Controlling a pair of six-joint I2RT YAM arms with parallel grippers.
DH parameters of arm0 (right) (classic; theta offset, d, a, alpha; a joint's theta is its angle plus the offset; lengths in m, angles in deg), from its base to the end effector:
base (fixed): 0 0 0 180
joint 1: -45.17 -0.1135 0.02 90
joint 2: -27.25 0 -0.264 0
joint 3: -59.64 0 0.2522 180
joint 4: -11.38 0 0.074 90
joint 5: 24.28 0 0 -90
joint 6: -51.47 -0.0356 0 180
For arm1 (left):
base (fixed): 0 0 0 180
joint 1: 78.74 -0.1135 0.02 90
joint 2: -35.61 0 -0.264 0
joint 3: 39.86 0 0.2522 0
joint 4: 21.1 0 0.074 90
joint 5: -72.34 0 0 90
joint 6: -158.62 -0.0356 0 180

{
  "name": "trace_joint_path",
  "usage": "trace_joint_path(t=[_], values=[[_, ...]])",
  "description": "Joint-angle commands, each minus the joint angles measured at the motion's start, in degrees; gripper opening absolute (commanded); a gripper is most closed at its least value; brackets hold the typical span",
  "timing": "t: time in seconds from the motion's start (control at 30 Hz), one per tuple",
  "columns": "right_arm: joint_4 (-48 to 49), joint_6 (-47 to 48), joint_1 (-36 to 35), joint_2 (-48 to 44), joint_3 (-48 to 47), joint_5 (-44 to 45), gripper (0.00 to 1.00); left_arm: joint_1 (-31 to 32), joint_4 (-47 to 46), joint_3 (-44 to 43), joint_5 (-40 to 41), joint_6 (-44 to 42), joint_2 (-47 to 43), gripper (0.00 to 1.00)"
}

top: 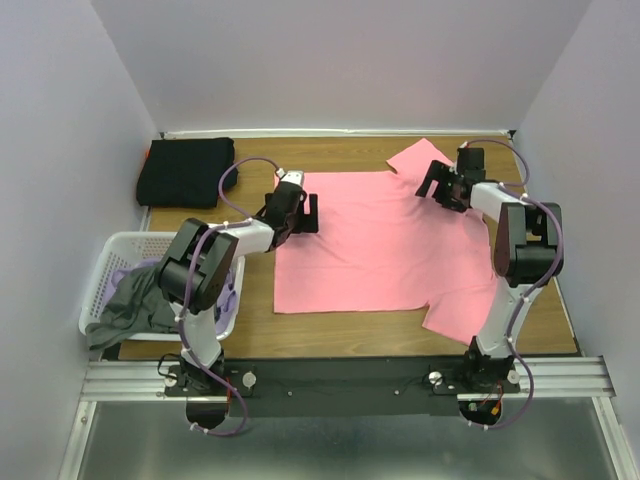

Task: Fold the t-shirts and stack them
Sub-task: Flatten the tshirt out

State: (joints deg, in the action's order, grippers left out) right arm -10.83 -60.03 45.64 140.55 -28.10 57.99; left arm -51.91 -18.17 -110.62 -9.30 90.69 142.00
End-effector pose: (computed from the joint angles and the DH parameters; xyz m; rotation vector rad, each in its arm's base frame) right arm 0.4254 0.0013 0.1662 0.3992 2.3880 0.3313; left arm 0.3458 -0.1691 0.1518 0.0143 2.2523 -0.2990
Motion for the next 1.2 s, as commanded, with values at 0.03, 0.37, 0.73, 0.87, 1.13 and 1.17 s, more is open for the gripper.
trace_joint_path(t=[0.03,0.37,0.73,0.87,1.13,1.17], values=[[-0.5,-1.3,0.0,5.3,-2.8,-0.9,1.00,-1.7,2.4,-1.7,-0.2,-0.4,3.1,0.98],[-0.6,-2.0,0.0,11.1,-9.5,-1.7,1.00,-4.2,4.3,-9.8,-4.2,-2.3,9.8,0.98],[-1.4,-3.0,0.0,17.4,-18.5,-4.8,1.00,-8.0,7.3,-18.1,-7.3,-3.8,13.3,0.98],[-1.8,-3.1,0.0,18.7,-20.1,-5.5,1.00,-8.5,8.1,-20.3,-8.1,-4.0,14.8,0.98],[-2.1,-0.6,0.0,17.7,-22.6,-8.0,1.00,-7.9,9.3,-23.1,-5.0,-5.3,12.7,0.98],[-2.1,-0.2,0.0,17.1,-22.6,-8.1,1.00,-7.2,9.6,-22.9,-3.3,-5.8,10.6,0.98]])
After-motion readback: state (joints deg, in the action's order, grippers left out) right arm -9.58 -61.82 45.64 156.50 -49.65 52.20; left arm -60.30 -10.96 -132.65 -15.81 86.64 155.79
